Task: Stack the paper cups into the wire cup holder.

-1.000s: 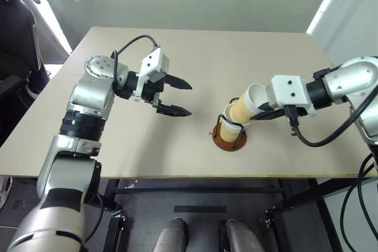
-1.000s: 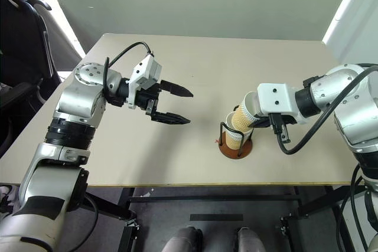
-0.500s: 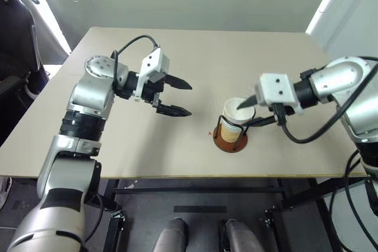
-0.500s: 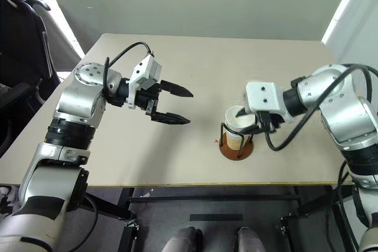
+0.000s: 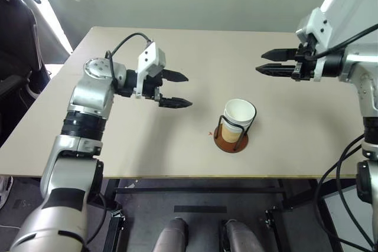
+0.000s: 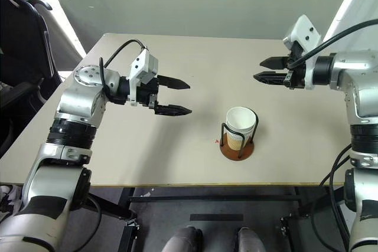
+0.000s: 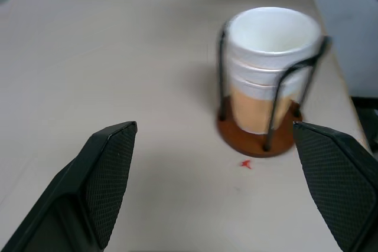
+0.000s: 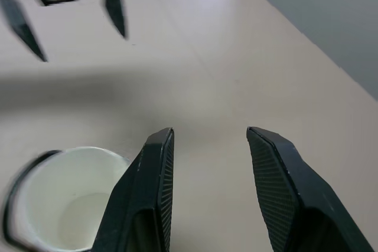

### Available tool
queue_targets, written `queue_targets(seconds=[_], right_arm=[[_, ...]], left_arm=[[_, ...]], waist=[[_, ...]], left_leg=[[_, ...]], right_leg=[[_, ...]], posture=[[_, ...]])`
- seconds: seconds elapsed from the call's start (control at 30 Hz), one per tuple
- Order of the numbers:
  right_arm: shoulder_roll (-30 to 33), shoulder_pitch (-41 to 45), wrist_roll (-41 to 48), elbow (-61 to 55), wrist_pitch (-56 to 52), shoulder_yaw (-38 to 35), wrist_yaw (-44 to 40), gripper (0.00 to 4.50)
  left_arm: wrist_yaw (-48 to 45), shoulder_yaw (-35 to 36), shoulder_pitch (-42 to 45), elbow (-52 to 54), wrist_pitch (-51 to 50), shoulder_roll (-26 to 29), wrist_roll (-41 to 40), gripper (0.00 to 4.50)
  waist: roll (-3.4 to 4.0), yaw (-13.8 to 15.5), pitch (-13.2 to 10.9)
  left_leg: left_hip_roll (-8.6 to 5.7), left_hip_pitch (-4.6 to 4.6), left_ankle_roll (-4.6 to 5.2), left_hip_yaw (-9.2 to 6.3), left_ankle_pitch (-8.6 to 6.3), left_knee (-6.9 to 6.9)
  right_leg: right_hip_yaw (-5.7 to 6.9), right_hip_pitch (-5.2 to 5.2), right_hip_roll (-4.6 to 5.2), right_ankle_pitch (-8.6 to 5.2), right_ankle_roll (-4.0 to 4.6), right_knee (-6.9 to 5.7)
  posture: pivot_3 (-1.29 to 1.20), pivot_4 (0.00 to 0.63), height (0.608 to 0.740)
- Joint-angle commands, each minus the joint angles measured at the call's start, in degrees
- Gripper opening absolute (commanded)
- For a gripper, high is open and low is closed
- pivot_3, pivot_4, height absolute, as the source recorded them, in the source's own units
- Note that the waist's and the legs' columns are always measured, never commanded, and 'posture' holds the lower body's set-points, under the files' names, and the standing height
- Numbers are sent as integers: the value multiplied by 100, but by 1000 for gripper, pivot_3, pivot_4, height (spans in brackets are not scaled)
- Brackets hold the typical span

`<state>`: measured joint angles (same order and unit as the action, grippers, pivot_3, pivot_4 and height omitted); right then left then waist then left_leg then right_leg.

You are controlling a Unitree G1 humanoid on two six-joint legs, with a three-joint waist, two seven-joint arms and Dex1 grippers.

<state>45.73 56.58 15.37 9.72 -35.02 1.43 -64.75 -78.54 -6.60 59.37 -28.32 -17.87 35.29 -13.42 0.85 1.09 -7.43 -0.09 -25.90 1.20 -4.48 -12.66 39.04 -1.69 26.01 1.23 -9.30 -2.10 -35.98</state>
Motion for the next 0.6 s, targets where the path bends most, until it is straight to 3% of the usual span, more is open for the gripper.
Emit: queue_targets(seconds=[0.03, 0.37, 0.6], right_arm=[[-246, -55, -89, 841, 528, -400, 616, 1890], [-772, -1, -266, 2486, 1294, -700, 1793, 1890], [-813, 45, -235, 3027, 1801, -979, 2293, 1890]], left_arm=[[869, 542, 202, -149, 23, -74, -55, 4500], [2154, 1116, -91, -220, 9, -137, -72, 4500], [2259, 1264, -365, -66, 50, -113, -185, 4500]], waist=[[0, -6, 0], [0, -3, 0], [0, 15, 0]], left_leg=[[0, 0, 0, 0, 0, 1], [-1, -1, -9, 1, 5, -3], [-2, -1, -10, 1, 3, -3]], right_leg=[[0, 0, 0, 0, 0, 0], [1, 4, 0, 2, -3, 0], [1, 3, 0, 2, -2, 0]], posture=[[0, 150, 740], [0, 150, 740], [0, 150, 740]])
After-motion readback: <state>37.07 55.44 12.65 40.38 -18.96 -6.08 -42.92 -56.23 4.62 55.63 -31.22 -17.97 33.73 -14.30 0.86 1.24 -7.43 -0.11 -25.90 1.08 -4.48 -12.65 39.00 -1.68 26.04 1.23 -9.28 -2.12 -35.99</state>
